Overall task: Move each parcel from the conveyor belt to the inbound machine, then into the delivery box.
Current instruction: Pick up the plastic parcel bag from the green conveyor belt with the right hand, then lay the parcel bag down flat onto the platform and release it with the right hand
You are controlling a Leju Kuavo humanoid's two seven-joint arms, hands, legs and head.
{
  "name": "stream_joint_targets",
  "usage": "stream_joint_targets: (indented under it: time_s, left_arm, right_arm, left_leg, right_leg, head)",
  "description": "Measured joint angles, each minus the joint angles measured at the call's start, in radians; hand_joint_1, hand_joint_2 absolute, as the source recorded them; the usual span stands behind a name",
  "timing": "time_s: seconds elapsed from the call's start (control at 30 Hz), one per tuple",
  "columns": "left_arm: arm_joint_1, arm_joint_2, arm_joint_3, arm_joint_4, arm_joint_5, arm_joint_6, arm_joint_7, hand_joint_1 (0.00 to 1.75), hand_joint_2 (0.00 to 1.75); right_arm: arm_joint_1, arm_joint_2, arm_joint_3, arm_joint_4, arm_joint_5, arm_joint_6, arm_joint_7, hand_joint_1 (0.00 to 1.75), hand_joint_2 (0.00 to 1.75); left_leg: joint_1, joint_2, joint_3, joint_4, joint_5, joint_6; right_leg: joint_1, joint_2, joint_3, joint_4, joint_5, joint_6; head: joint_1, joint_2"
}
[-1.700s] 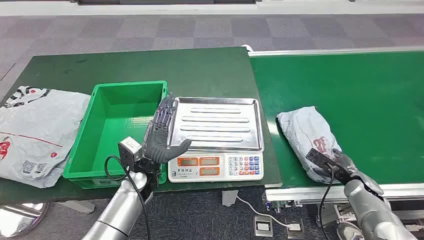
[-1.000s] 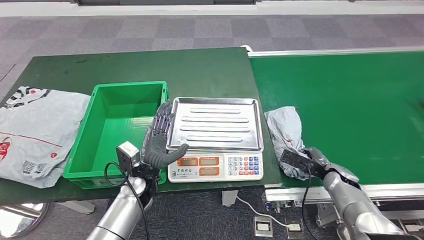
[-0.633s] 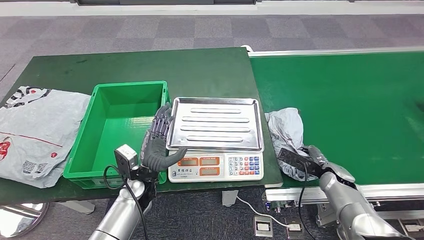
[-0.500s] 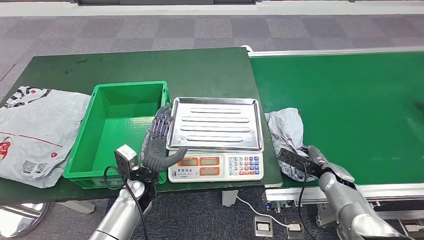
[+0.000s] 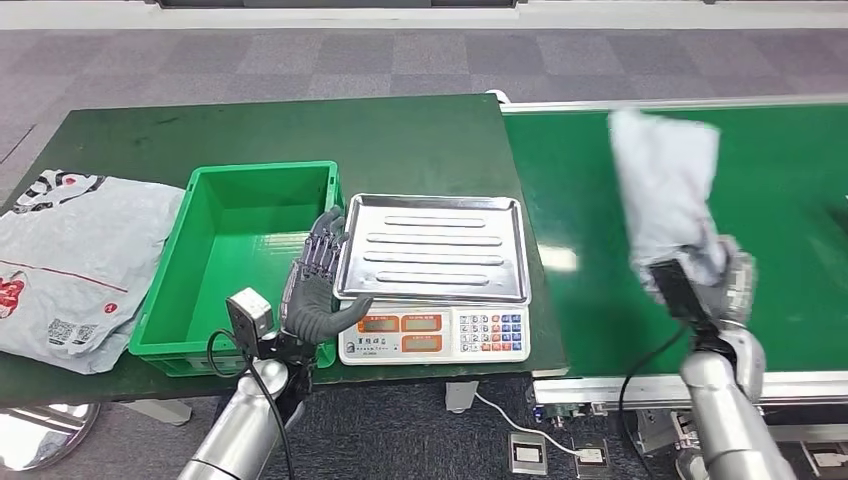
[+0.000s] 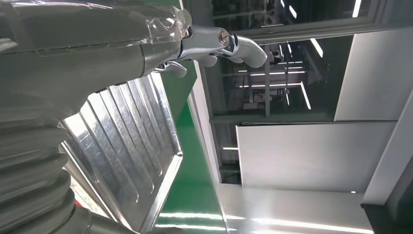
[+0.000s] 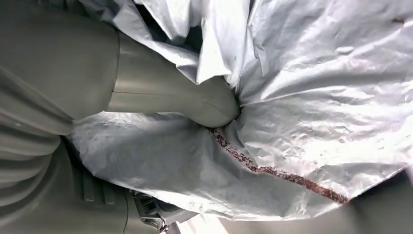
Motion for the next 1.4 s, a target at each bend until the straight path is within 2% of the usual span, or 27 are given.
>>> stream_joint_targets:
  time_s: [0.1,0.23,0.4,0.5,0.6,0.77,0.8,0.87,0.97,1.13,1.27,1.4]
  left_arm:
    - [-0.004,-0.007,0.0,0.005,-0.004,0.0,0.0,0.0,1.75]
    - [-0.022,-0.018,0.0,0.016,-0.003,0.0,0.0,0.0,1.75]
    - [-0.035,-0.028,0.0,0.029,0.001,0.0,0.0,0.0,1.75]
    - [-0.039,-0.031,0.0,0.03,0.006,0.0,-0.001,0.0,1.75]
    - [-0.043,-0.034,0.0,0.027,0.011,0.001,-0.001,0.0,1.75]
    - [-0.045,-0.036,0.0,0.025,0.013,0.001,-0.001,0.0,1.75]
    - [-0.045,-0.036,0.0,0.024,0.013,0.001,-0.001,0.0,1.75]
    - [-0.045,-0.035,0.0,0.018,0.012,-0.001,-0.001,0.0,1.75]
    - [-0.045,-0.035,0.0,0.004,0.007,-0.007,-0.001,0.0,1.75]
    - [-0.042,-0.038,0.0,-0.014,-0.003,0.009,-0.001,0.0,1.75]
    - [-0.033,-0.041,0.0,-0.022,-0.003,0.024,-0.001,0.0,1.75]
    - [-0.029,-0.042,0.0,-0.025,-0.002,0.025,-0.001,0.0,1.75]
  right_arm:
    - [0.067,0.009,-0.093,-0.19,-0.096,-0.076,-0.128,1.75,1.75]
    - [0.092,0.06,-0.167,-0.365,-0.088,-0.091,-0.25,1.75,1.75]
    - [0.089,0.106,-0.209,-0.534,-0.066,-0.091,-0.271,1.75,1.75]
    - [0.067,0.112,-0.19,-0.55,0.013,-0.073,-0.249,1.75,1.75]
    - [0.036,0.103,-0.134,-0.499,0.121,-0.039,-0.211,1.75,1.75]
    - [0.014,0.098,-0.094,-0.452,0.149,-0.023,-0.192,1.75,1.75]
    - [0.002,0.097,-0.086,-0.439,0.167,0.003,-0.172,1.75,1.75]
    - [-0.052,0.09,-0.04,-0.374,0.259,0.12,-0.079,1.75,1.75]
    - [-0.187,0.081,0.105,-0.184,0.43,0.29,0.053,1.75,1.75]
    - [-0.383,0.13,0.386,0.185,0.556,0.552,0.124,1.75,1.75]
    - [-0.462,0.182,0.53,0.37,0.556,0.615,0.099,1.75,1.75]
    - [-0.506,0.206,0.595,0.467,0.554,0.628,0.088,1.75,1.75]
  left_leg:
    - [0.0,0.0,0.0,0.0,-0.001,0.0]
    - [0.0,0.006,0.001,0.0,-0.002,-0.001]
    - [0.0,0.006,0.001,0.0,-0.002,-0.001]
    - [0.0,0.008,0.002,0.0,-0.002,-0.002]
    - [0.0,0.009,0.003,0.0,-0.002,-0.001]
    - [0.0,0.004,0.002,0.0,-0.001,0.0]
    - [0.0,0.004,0.001,0.0,-0.001,0.0]
    - [0.0,0.008,0.001,-0.001,-0.001,-0.001]
    - [0.0,0.016,0.004,-0.001,-0.001,-0.002]
    - [0.002,0.008,0.004,-0.001,0.003,-0.004]
    - [0.003,0.003,0.003,-0.001,0.004,-0.005]
    - [0.003,0.003,0.002,-0.001,0.003,-0.005]
  right_leg:
    - [0.0,0.0,0.0,0.0,-0.001,-0.001]
    - [0.0,0.006,-0.001,0.0,-0.001,-0.001]
    - [0.0,0.006,0.0,0.001,-0.001,-0.001]
    - [0.0,0.007,0.0,0.001,0.0,-0.001]
    - [0.0,0.008,0.0,0.001,0.0,-0.002]
    - [0.0,0.003,0.002,0.001,0.0,-0.002]
    - [0.0,0.004,0.002,0.001,0.0,-0.002]
    - [0.0,0.008,0.001,0.002,0.001,-0.002]
    - [0.0,0.014,0.0,0.002,0.003,-0.003]
    - [0.002,0.009,0.0,0.002,0.004,-0.003]
    - [0.003,0.004,0.001,0.003,0.002,-0.005]
    - [0.003,0.004,0.0,0.003,0.002,-0.005]
  head:
    - [0.0,0.0]
    - [0.0,0.0]
    - [0.0,0.0]
    - [0.0,0.0]
    - [0.0,0.0]
    - [0.0,0.0]
    - [0.0,0.0]
    - [0.0,0.0]
    - [0.0,0.0]
    - [0.0,0.0]
    - [0.0,0.0]
    - [0.0,0.0]
